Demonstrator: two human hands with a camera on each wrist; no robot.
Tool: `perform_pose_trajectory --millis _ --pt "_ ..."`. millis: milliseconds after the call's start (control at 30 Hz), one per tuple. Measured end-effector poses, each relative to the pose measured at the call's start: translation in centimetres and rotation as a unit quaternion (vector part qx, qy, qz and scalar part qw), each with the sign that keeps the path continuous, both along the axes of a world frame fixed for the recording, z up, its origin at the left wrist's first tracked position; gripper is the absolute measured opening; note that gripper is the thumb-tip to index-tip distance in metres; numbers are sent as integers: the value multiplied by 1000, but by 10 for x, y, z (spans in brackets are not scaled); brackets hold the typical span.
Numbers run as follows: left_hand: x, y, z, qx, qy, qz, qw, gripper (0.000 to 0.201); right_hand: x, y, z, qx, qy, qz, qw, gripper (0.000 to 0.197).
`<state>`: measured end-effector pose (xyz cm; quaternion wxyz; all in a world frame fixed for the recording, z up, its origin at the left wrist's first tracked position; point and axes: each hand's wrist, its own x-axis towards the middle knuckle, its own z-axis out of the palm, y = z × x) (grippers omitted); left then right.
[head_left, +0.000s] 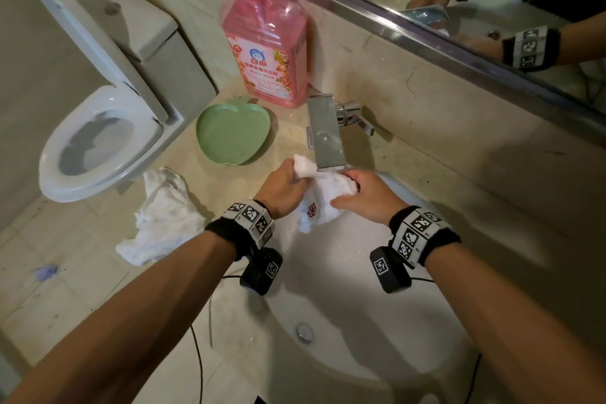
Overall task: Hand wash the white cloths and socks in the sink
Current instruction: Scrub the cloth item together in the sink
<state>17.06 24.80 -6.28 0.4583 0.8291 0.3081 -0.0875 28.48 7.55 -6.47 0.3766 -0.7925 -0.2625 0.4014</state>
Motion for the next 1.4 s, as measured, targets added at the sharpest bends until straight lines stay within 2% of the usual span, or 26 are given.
perform_pose_trajectory --millis 133,200,267,333,400,467,500,533,600,700,800,900,967,1067,1167,1233,1333,1400 --pt "-12 14 1 -33 -13 -15 999 34 -5 6 0 -19 35 41 998 54" --pt "-17 20 1 -63 -53 -31 996 20 -9 9 -3 -21 29 69 997 54" --pt "-20 21 3 -78 -99 -46 991 31 -15 13 -6 -13 69 80 994 64" --pt "-23 22 6 -89 -99 -36 990 40 -17 16 -10 0 100 61 993 74" --pt "-25 26 7 -89 -98 -28 991 41 -16 17 -15 -2 76 34 997 63" --pt "-27 30 8 -28 -69 -24 997 20 -14 17 -19 -7 37 24 999 45" --pt "-27 33 8 16 -46 -29 998 21 -13 15 -20 -2 28 24 999 41" --pt "-28 35 7 61 -22 -41 997 31 -12 14 -21 5 24 20 1000 39" --pt "-29 35 7 92 -8 -59 994 32 -10 11 -21 18 22 9 1000 37" --pt "-28 33 10 59 -48 -90 993 20 -3 6 -23 19 12 -6 1000 36" --pt "-25 32 11 26 -59 -141 988 22 5 0 -25 -15 -15 -5 1000 16" --pt "-23 32 11 -31 -50 -163 985 20 11 -6 -25 -4 -37 4 999 9" --pt "-22 30 11 -36 -42 -186 981 18 13 -8 -21 25 -60 11 998 15" --pt "-18 26 10 49 -19 -261 964 22 12 -7 -12 26 -97 52 994 37" --pt "-14 23 14 138 32 -311 940 30 12 -7 -5 -1 -122 103 987 44" --pt "-13 22 18 149 33 -327 932 28 13 -5 2 -12 -127 116 985 46" --pt "-14 24 19 139 25 -332 933 35 12 -2 11 1 -90 122 988 47" --pt "-18 29 18 130 52 -324 936 42 12 0 13 1 -25 120 992 41"
